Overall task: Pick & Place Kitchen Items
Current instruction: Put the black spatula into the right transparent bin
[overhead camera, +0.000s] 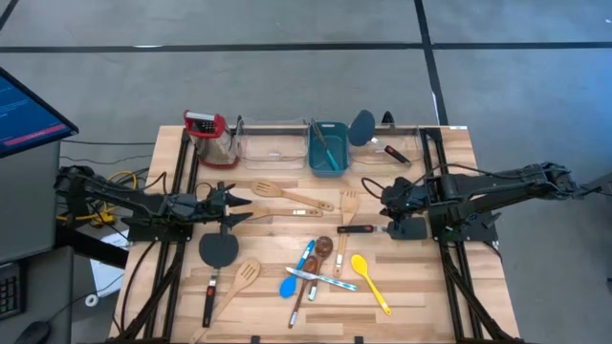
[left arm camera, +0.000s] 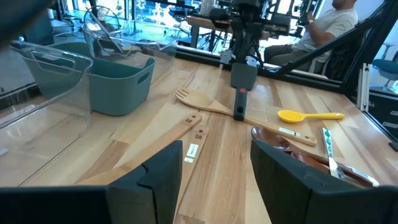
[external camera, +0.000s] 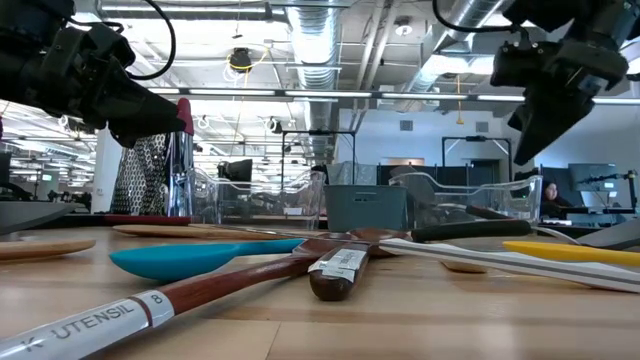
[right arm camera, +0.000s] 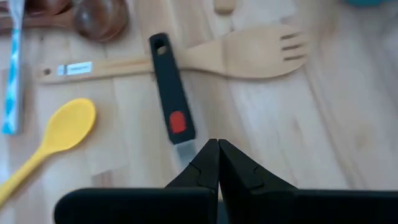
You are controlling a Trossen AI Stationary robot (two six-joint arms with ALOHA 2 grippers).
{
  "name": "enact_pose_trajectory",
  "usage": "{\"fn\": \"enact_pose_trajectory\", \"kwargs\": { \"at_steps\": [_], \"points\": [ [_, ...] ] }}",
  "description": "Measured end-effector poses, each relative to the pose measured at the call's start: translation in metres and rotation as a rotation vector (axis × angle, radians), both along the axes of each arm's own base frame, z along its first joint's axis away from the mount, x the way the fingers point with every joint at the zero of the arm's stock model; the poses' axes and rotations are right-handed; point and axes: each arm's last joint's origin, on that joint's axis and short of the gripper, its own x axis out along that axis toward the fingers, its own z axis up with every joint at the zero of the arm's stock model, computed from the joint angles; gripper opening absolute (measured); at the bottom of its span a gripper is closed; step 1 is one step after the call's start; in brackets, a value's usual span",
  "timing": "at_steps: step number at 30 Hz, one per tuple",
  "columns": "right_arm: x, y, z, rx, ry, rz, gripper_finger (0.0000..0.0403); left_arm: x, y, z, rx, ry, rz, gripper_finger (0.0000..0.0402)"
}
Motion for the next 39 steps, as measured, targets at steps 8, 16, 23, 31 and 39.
{"fn": "enact_pose_trajectory", "kwargs": {
  "at_steps": [8, 16, 23, 31, 39],
  "points": [
    [0.001, 0.001, 0.001, 0.067, -0.015, -0.063, 0.0, 0.0, 0.0, 0.0, 0.0, -0.001, 0.0, 0.0177],
    [0.001, 0.001, 0.001, 0.07, -0.02, -0.066, 0.0, 0.0, 0.0, 0.0, 0.008, 0.001, -0.001, 0.0177],
    [0.009, 0.001, -0.005, 0.116, -0.005, -0.148, 0.0016, 0.0, 0.0, 0.0, 0.009, 0.0, -0.001, 0.0177],
    [0.017, 0.008, -0.028, 0.114, 0.166, -0.17, 0.0104, 0.0, 0.0, 0.0, 0.01, -0.001, -0.002, 0.0177],
    [0.023, 0.025, -0.045, 0.074, 0.259, -0.067, 0.0205, 0.0, 0.0, 0.001, 0.01, -0.004, -0.002, 0.0177]
  ]
}}
